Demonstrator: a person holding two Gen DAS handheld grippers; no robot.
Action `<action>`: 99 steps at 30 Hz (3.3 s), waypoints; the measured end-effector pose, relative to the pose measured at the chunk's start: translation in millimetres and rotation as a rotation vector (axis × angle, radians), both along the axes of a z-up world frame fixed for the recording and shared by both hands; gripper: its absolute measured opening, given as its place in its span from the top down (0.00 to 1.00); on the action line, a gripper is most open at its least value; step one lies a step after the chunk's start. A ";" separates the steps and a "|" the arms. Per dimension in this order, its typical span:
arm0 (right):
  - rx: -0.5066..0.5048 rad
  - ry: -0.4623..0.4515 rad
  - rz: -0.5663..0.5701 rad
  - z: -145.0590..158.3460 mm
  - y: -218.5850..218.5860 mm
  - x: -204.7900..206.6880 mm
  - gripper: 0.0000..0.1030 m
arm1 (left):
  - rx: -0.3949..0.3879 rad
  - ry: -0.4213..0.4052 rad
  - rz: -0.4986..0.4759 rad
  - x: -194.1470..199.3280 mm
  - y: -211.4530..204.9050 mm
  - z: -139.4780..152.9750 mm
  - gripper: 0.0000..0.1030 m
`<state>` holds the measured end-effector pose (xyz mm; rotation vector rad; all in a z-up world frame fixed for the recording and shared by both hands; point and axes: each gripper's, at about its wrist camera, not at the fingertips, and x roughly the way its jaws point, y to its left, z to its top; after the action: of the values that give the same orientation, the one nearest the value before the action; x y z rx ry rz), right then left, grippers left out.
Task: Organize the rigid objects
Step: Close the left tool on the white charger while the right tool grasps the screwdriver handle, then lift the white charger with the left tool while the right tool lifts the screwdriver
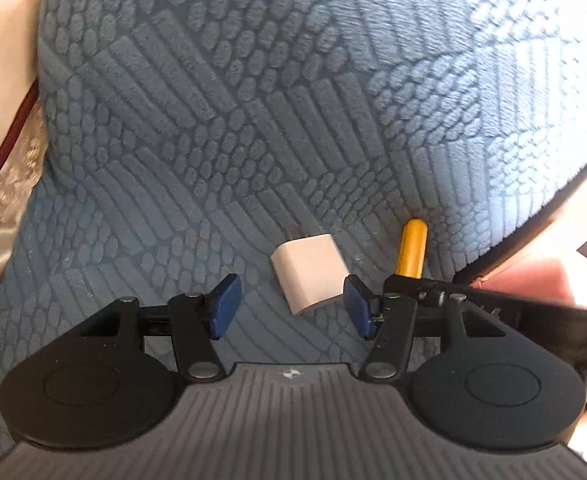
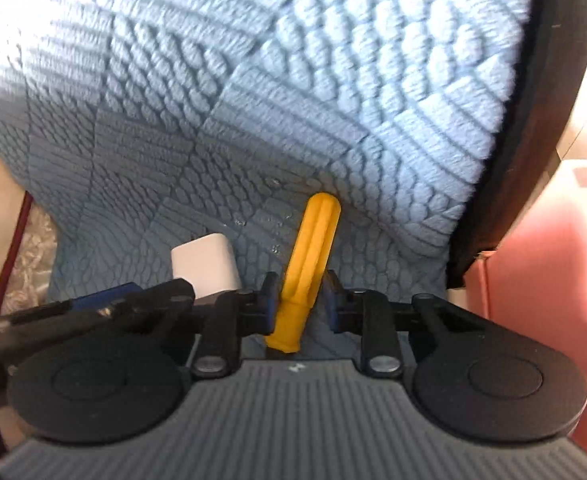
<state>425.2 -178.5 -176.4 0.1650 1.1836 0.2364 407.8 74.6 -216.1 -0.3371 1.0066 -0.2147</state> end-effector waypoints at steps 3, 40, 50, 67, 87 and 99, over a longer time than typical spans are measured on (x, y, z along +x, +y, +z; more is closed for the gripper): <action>0.003 0.003 0.051 12.3 5.7 -9.9 0.74 | 0.021 -0.022 -0.009 -4.3 -8.6 0.1 0.39; -0.058 -0.023 0.121 16.3 -2.4 -40.0 0.79 | 0.234 -0.113 -0.119 13.3 -98.4 -28.4 0.38; -0.134 -0.062 0.103 28.6 -3.4 -56.6 0.79 | 0.264 -0.077 -0.089 21.6 -115.9 -42.2 0.47; -0.152 -0.080 0.083 42.7 -2.6 -116.6 0.79 | 0.189 -0.020 -0.106 -18.4 -118.4 -16.7 0.50; -0.042 -0.092 0.057 74.1 -15.6 -207.3 0.80 | 0.036 0.045 -0.045 -127.7 -57.9 19.7 0.51; -0.030 -0.088 0.006 81.0 -15.6 -247.7 0.80 | 0.023 0.050 0.002 -191.5 -39.6 34.1 0.51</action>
<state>177.5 -194.1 -95.4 0.1235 1.1001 0.2283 216.3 35.0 -182.0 -0.3234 1.0573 -0.1933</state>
